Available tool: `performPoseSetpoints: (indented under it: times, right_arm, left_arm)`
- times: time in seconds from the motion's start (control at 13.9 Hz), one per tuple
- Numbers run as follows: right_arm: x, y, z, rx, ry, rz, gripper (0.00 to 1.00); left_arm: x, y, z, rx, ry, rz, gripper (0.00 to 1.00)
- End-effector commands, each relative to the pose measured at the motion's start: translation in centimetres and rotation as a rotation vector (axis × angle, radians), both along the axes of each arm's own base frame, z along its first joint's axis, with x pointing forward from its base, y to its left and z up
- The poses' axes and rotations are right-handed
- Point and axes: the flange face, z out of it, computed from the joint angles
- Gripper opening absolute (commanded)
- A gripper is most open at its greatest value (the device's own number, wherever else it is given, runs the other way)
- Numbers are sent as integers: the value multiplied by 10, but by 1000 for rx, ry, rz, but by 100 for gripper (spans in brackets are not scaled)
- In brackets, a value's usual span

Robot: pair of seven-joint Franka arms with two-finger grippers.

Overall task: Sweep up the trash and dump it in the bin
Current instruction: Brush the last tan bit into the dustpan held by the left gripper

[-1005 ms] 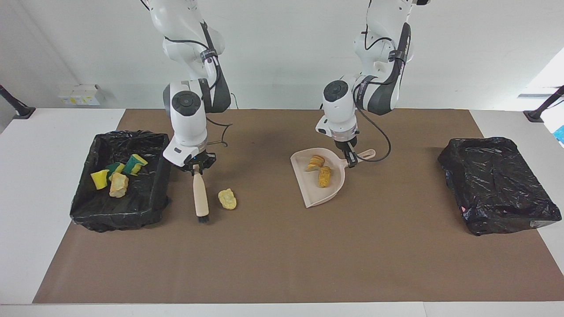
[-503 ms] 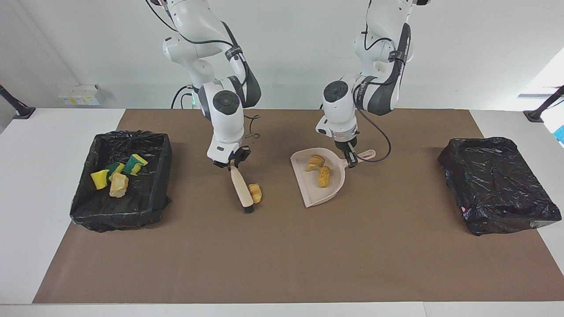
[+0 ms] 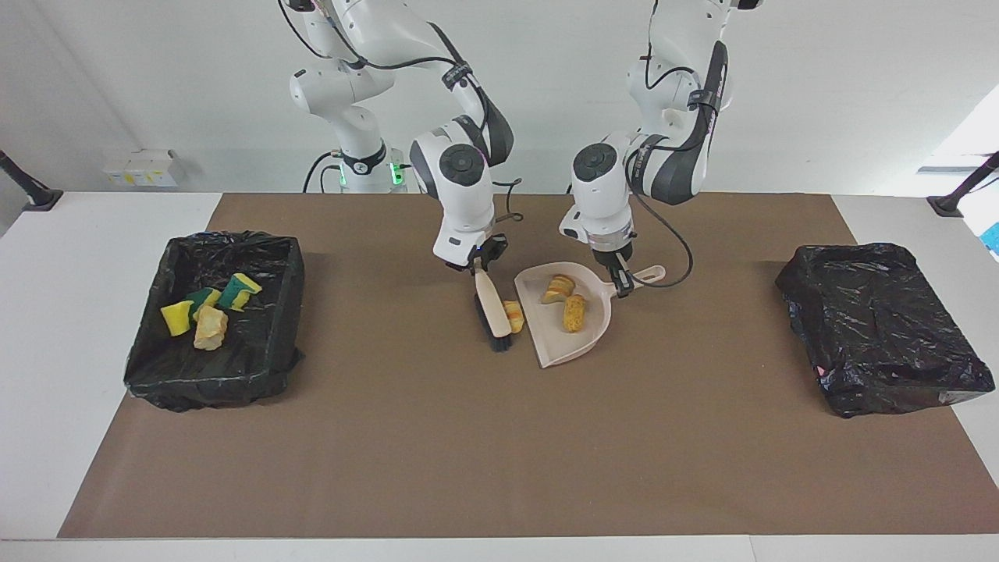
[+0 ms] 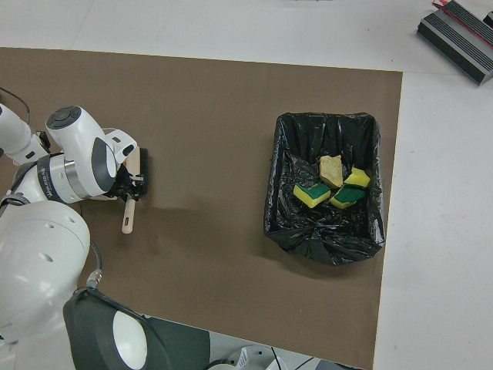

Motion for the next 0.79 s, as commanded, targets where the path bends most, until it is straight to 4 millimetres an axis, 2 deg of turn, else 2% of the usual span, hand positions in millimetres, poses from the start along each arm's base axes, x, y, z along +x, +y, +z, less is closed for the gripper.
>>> performPoseSetpoints:
  times: [0.0,0.07,0.22,0.29,0.57,0.72]
  right_arm:
    - [-14,27,-4,120,39,101,0]
    - [-16,36,2,168,48,106,0]
    - [-35,56,15,193,53,128,0]
    - [-40,58,20,194,56,134,0]
    - [-36,44,10,173,74,96,0]
    - [-29,31,7,138,77,58,0]
  left_arm:
    - [-8,0,-9,3,10,0,0]
    - [-8,0,-9,1,11,-6,0]
    - [-8,0,-9,2,10,-8,0]
    - [-7,0,-9,-1,9,-7,0]
    - [-4,3,-10,-4,8,-7,0]
    - [-4,3,-10,-4,9,-9,0]
